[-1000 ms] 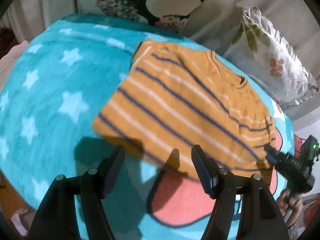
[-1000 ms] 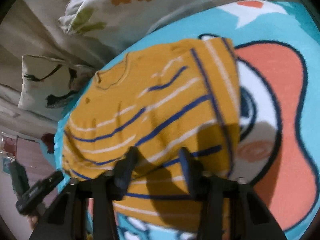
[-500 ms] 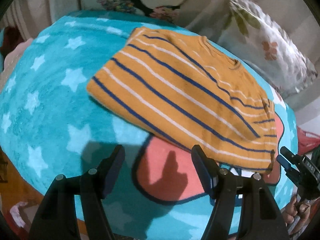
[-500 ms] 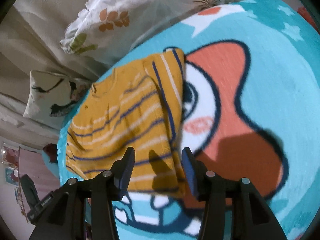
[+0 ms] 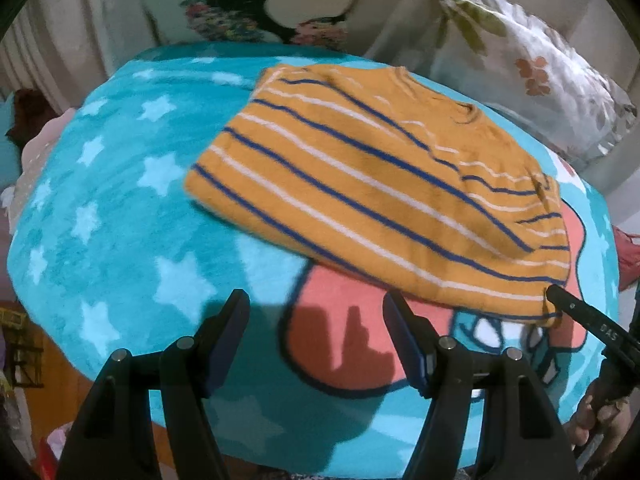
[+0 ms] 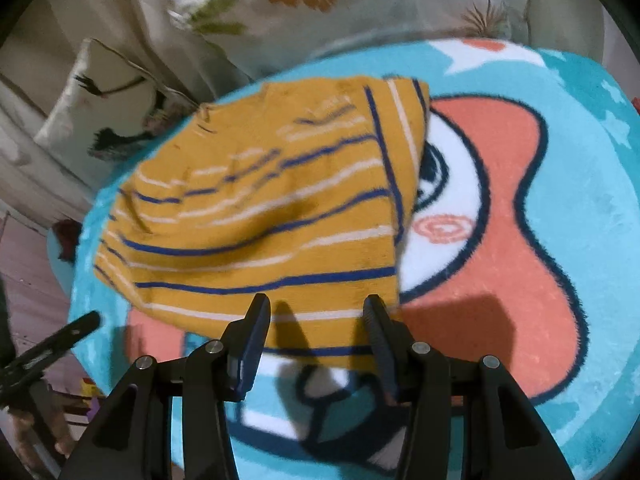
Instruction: Fold small clothes
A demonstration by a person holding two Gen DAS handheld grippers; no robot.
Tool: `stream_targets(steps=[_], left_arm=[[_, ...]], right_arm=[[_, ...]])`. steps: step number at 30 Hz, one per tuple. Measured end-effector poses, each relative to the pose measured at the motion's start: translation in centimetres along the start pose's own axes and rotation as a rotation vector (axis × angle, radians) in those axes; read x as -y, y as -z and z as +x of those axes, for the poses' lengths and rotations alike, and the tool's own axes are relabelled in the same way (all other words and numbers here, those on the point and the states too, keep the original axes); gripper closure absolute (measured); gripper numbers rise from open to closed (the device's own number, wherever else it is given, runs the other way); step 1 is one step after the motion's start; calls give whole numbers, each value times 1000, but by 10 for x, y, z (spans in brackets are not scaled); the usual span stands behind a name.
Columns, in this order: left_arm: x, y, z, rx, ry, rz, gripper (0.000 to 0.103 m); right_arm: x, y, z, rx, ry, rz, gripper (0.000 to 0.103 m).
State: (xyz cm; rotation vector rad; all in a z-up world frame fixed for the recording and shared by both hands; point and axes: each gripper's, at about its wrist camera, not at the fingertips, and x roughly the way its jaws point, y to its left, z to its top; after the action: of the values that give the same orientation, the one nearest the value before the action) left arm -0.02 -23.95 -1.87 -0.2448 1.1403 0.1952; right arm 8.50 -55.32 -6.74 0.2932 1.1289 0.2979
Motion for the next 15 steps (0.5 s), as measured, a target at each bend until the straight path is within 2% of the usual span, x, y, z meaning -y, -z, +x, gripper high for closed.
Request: stream_targets(steps=[4,6,10,13,15], left_arm=[[-25,-7,4,-6,-11,-53,35],[-35,-15,10,-3,-19,-65,35],[-50,-34,28,-12,-20,-55,35],[-67,-52,44,-32,6,-59,35],[-76,-66,52,-34,36,-55,35]], right_arm=[[2,-5,1,-15,10,10,51],[-7,-9,-10,12,20,-5,51],[-34,-22,-24,61,41,-43,51],[-62,-33,-24,76,7,-58,51],[-90,-46,-15,57,-25,-95,51]])
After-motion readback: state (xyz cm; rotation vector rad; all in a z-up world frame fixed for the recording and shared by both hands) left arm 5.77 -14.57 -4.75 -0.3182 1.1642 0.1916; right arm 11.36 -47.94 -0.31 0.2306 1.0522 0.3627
